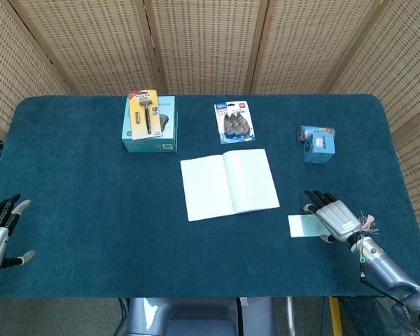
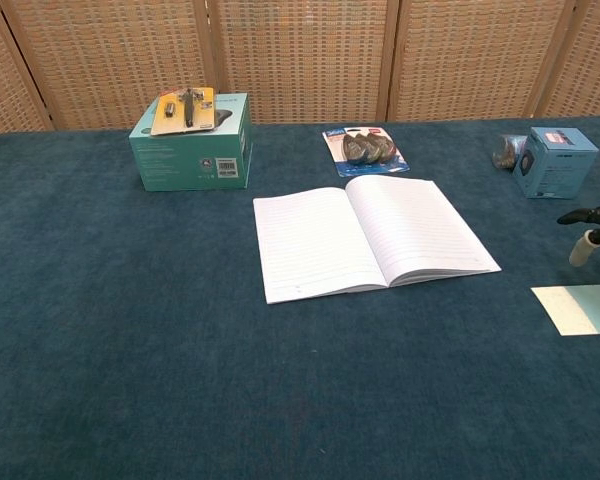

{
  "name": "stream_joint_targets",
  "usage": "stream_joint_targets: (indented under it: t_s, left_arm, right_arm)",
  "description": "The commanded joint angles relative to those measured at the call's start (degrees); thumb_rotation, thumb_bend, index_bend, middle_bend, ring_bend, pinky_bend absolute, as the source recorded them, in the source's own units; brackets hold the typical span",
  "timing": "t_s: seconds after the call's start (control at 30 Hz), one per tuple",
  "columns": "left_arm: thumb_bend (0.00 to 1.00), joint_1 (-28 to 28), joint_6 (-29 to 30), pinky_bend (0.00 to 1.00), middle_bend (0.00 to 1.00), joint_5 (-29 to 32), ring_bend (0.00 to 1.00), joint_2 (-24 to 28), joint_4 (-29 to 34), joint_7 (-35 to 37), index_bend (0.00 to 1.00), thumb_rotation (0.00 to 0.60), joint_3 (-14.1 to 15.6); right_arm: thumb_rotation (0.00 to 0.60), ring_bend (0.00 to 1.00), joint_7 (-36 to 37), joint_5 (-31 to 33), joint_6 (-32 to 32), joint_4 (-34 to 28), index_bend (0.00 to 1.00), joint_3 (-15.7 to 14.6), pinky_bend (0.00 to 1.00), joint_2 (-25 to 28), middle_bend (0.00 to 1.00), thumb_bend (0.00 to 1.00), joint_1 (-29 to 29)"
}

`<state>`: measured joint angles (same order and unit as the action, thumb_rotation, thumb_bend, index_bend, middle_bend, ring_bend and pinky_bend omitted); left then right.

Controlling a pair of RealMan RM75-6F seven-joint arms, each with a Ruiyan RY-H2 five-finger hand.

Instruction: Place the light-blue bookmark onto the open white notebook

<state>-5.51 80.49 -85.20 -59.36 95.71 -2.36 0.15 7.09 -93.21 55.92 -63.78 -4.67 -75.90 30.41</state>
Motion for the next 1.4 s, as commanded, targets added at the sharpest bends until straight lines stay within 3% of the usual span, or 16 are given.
stream_joint_targets:
  t_s: [0.03,0.47,1.07,1.4]
  left_arm:
    - [0.00,0.03,0.05,0.00,0.00,-0.02,0.00,-0.01,-0.03,0.03,0.00,0.600,0.01]
    - [0.00,-0.02,-0.01,0.00,0.00,0.00,0.00,-0.19,0.12,-0.45,0.00,0.600,0.08]
    - [0.00,0.02,0.13,0.00,0.00,-0.01,0.00,-0.10,0.07,-0.19,0.00,0.600,0.07]
    - [0.00,-0.05,0.00,0.00,0.00,0.01,0.00,-0.13,0.08,-0.20,0.00,0.600,0.10]
  right_arm:
    - [0.600,0.00,-0.37,0.15,-0.40,-0.02,0.25,-0.16,0.14,-0.03,0.00,0.00,0.09]
    - [0.600,0.00,-1.25,0.30,-0.58,3.55,0.25,-0.53,0.14,-2.76,0.00,0.00,-0.04]
    - [0.600,0.00,-2.81,1.40,-3.78,2.49,0.25,-0.82,0.14,-2.36,0.00,0.00,1.18]
    - [0.600,0.00,-3.13,1.62,-4.51,2.19,0.33,-1.03,0.14,-2.44,0.00,0.00,1.48]
